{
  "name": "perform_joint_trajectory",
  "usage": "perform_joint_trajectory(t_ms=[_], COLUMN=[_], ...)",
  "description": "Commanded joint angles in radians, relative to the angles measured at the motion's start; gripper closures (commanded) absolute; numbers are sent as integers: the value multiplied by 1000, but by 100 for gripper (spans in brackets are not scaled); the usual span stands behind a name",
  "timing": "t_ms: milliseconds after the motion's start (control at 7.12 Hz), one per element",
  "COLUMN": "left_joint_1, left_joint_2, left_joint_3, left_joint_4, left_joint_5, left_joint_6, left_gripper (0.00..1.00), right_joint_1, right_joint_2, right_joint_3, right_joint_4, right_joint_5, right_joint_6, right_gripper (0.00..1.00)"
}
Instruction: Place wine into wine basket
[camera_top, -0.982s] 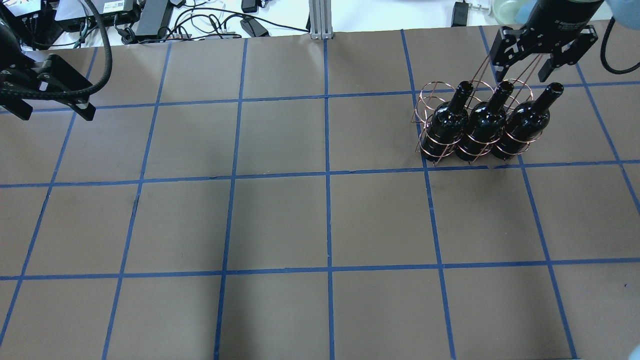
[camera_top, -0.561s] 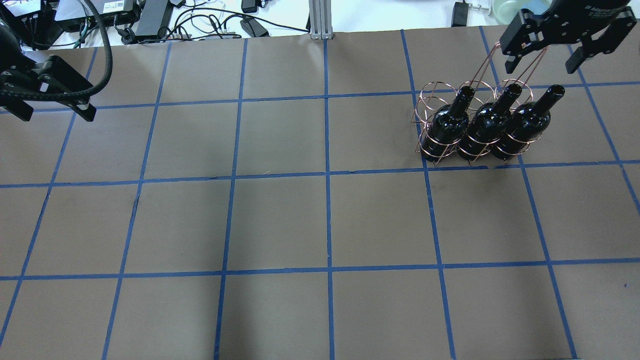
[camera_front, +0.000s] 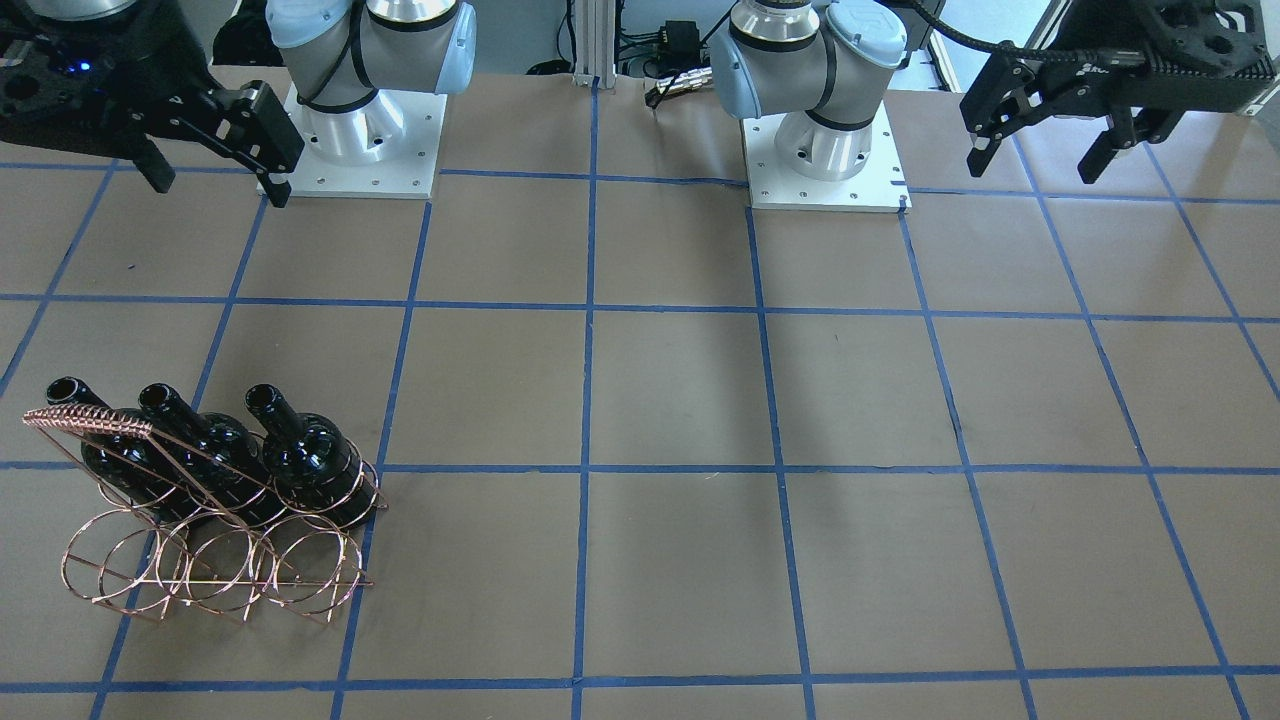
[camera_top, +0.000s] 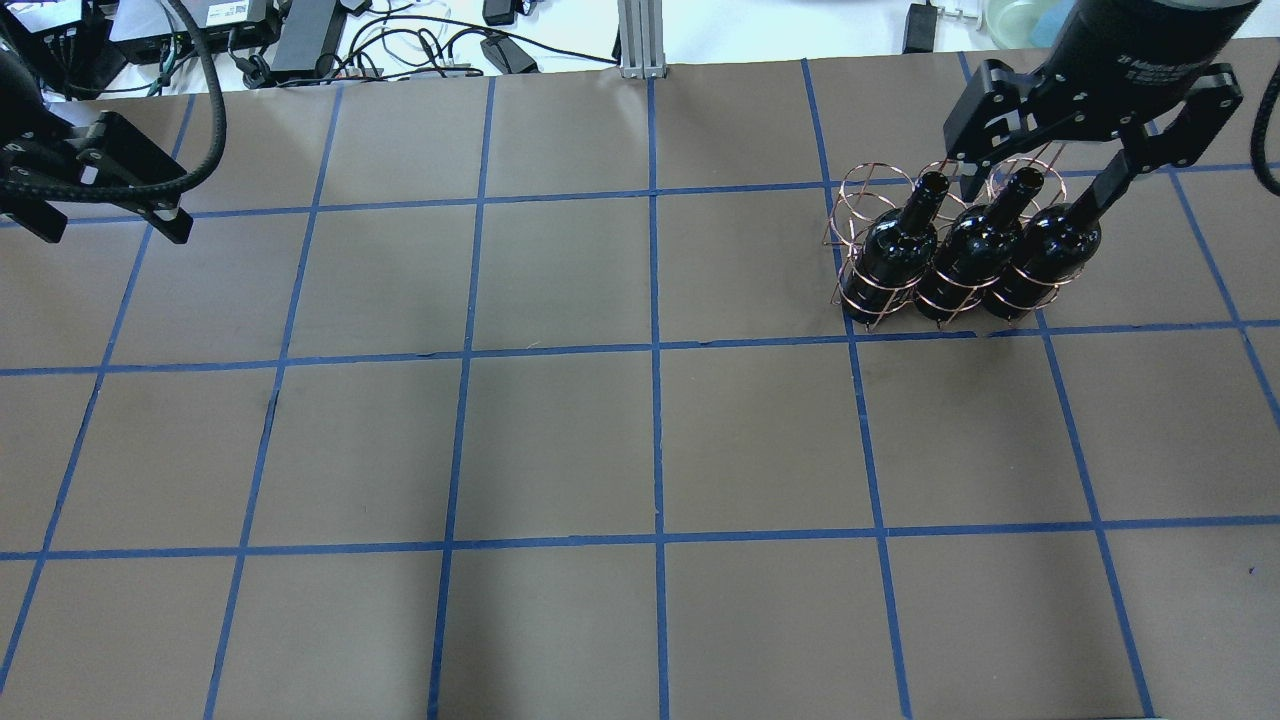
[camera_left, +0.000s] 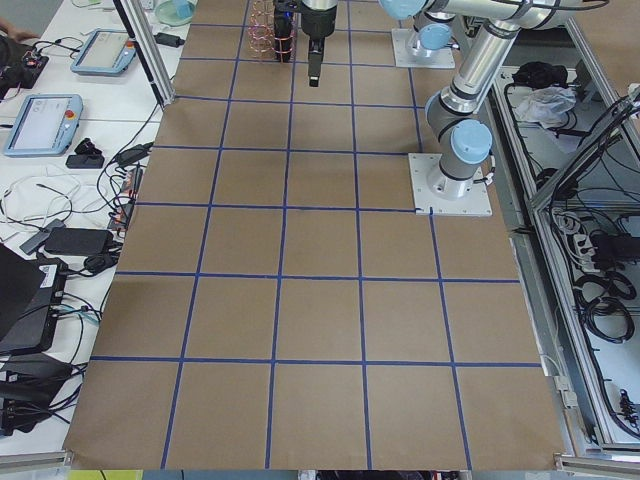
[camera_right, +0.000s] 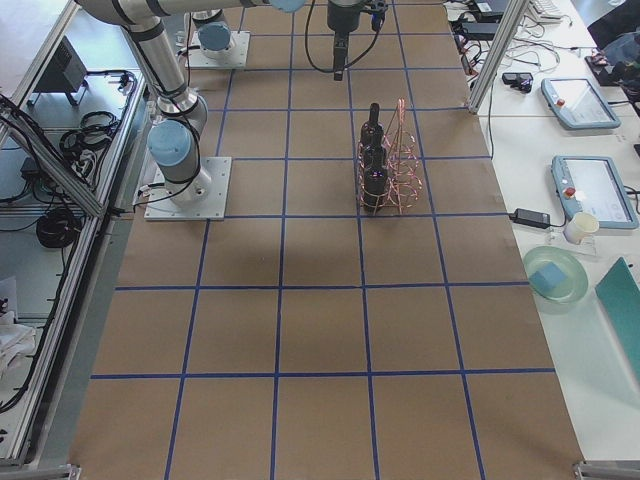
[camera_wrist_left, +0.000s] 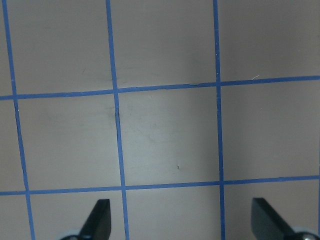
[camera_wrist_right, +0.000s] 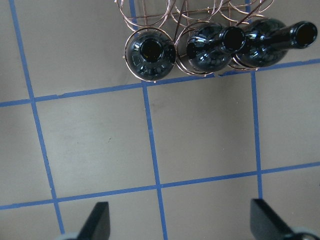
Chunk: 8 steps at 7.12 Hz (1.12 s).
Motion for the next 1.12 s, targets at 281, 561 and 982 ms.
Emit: perform_joint_trajectory(t_ms=[281,561,982], left_joint_1=[0,0,-2], left_joint_2=[-1,1,-11], left_joint_3=[0,0,0], left_joint_4=[-2,0,6], left_joint_5=[0,0,-12], left_joint_6=[0,0,-15], left_gripper=[0,0,0], right_joint_1=[24,26,26], right_joint_2=[-22,-22,-14], right_joint_3=[12,14,15], right_joint_4=[-13,-10,-43], right_joint_5=[2,12,13], right_joint_6=[24,35,32], right_gripper=[0,0,0])
